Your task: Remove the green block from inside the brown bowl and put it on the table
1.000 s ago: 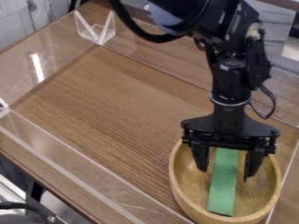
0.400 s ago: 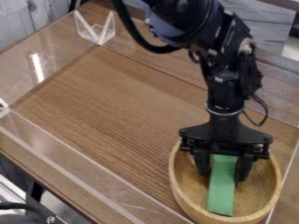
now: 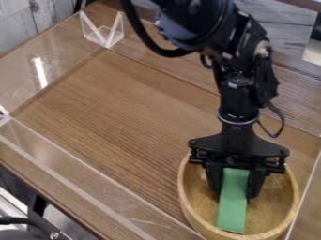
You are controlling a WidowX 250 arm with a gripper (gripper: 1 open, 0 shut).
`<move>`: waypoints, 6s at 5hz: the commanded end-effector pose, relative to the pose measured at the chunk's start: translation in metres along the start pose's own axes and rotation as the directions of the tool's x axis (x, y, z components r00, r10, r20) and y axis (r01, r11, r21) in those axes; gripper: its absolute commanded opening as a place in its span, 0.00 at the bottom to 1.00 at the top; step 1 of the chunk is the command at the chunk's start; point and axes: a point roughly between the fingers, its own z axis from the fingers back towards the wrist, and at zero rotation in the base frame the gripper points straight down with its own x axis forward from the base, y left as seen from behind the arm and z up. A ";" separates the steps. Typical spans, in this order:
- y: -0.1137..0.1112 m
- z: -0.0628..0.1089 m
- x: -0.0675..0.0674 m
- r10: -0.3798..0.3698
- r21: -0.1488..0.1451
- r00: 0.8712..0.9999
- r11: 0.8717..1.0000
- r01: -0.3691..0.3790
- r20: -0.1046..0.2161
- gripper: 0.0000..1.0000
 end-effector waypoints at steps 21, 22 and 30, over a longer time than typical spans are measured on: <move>0.066 0.085 0.058 -0.275 -0.125 0.955 0.949 0.288 0.111 0.00; 0.068 0.081 0.058 -0.287 -0.126 0.951 0.945 0.301 0.115 0.00; 0.083 0.072 0.065 -0.338 -0.136 0.930 0.924 0.357 0.145 0.00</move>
